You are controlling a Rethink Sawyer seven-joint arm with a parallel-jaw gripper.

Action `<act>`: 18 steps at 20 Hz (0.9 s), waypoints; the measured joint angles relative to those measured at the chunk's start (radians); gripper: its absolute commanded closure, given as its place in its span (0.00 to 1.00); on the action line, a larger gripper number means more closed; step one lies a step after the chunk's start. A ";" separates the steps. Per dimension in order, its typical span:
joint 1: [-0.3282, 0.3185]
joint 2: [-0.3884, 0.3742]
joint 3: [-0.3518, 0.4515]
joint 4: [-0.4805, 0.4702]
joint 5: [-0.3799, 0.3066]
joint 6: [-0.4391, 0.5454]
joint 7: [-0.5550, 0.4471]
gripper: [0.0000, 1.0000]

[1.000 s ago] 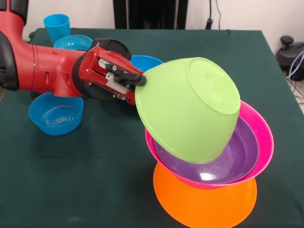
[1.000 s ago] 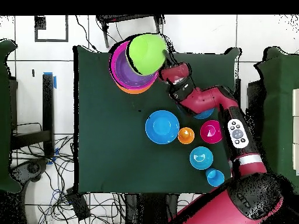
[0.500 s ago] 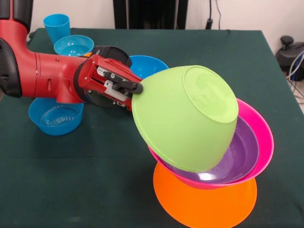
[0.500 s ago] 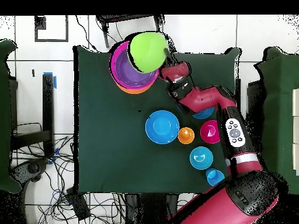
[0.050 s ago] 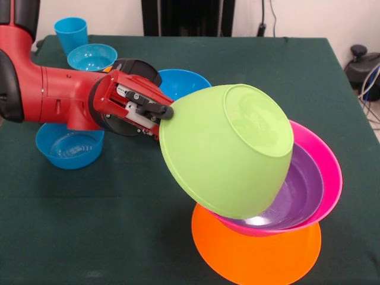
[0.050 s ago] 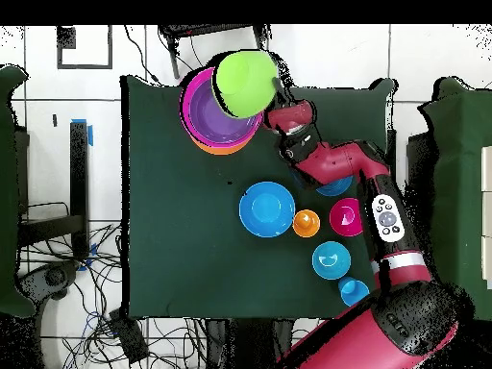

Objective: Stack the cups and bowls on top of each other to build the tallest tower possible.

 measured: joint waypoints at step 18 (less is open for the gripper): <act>0.000 0.000 0.000 -0.039 0.000 0.000 0.000 1.00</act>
